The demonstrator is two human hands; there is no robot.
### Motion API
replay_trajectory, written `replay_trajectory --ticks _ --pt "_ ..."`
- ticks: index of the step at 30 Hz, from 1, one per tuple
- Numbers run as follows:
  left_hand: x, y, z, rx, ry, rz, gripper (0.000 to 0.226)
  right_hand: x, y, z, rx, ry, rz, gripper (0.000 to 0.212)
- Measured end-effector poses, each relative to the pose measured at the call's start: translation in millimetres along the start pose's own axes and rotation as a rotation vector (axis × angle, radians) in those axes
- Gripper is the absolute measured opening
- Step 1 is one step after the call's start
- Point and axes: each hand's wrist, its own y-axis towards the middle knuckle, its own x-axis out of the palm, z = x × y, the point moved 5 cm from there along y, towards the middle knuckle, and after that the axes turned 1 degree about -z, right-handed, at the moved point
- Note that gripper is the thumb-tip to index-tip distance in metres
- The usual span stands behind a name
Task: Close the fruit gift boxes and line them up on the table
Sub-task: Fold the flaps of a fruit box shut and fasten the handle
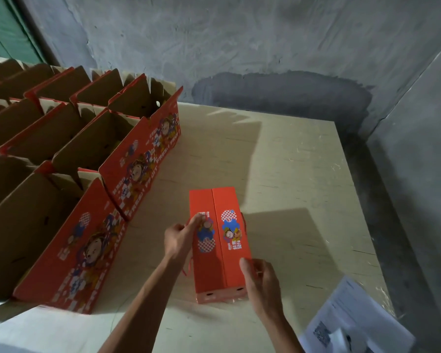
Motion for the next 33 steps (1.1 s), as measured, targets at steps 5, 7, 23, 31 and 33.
replay_trajectory --ticks 5,7,23,31,33 --pt "-6.1 1.0 -1.6 0.021 0.007 -0.062 0.054 16.9 8.0 -12.9 -0.078 0.192 -0.196 0.040" --pt "-7.5 -2.4 0.1 0.031 0.038 -0.103 0.052 20.3 8.1 -9.2 0.019 0.380 -0.263 0.035" --pt "-2.0 -81.8 120.2 0.280 -0.222 -0.387 0.041 -11.6 34.8 -152.2 -0.281 0.305 -0.146 0.036" --pt "15.3 -103.9 190.7 0.476 -0.356 -0.500 0.040 -28.8 27.4 -242.2 -0.501 0.387 -0.034 0.029" --pt "19.8 -109.5 208.8 0.520 -0.379 -0.533 0.038 -40.7 26.7 -260.9 -0.538 0.370 0.000 0.029"
